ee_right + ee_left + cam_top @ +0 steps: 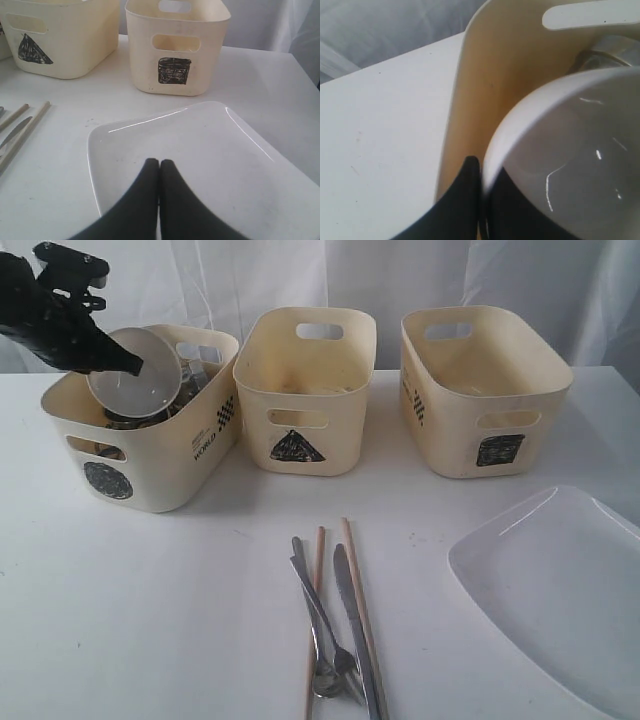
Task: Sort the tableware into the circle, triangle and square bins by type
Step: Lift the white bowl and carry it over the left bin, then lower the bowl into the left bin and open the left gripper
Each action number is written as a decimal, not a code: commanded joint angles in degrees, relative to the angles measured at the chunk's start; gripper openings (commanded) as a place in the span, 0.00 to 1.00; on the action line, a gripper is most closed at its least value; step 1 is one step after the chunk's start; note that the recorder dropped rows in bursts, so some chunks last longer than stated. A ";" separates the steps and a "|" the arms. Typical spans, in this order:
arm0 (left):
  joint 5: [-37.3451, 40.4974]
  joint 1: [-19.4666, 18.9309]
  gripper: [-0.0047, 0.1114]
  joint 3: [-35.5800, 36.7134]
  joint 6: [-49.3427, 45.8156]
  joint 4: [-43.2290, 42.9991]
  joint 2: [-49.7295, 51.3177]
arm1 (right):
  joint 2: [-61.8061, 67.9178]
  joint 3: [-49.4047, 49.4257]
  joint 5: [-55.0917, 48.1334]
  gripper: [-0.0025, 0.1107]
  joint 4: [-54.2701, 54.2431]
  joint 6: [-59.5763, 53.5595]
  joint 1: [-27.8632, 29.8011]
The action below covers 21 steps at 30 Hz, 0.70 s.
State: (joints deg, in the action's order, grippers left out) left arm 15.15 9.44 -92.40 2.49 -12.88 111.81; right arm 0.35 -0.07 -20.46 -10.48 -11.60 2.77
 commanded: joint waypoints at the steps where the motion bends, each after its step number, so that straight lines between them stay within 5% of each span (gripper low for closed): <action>1: -0.20 -0.14 0.04 -0.39 0.43 0.90 -0.28 | -0.35 0.07 0.34 0.02 -0.13 -0.16 -0.13; 8: 1.54 -0.14 0.07 -0.39 0.53 2.61 -1.06 | -0.35 0.07 0.34 0.02 -0.13 -0.16 -0.13; 17: 2.21 -0.14 0.51 -0.39 0.53 2.61 -3.20 | -0.35 0.07 0.34 0.02 -0.13 -0.16 -0.13; 21: 3.70 -0.14 0.54 -0.39 0.53 3.90 -4.59 | -0.35 0.07 0.34 0.02 -0.13 -0.16 -0.13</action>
State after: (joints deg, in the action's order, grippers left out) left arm 17.27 9.44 -92.63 2.60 -10.17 108.83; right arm 0.35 -0.07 -20.46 -10.48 -11.60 2.77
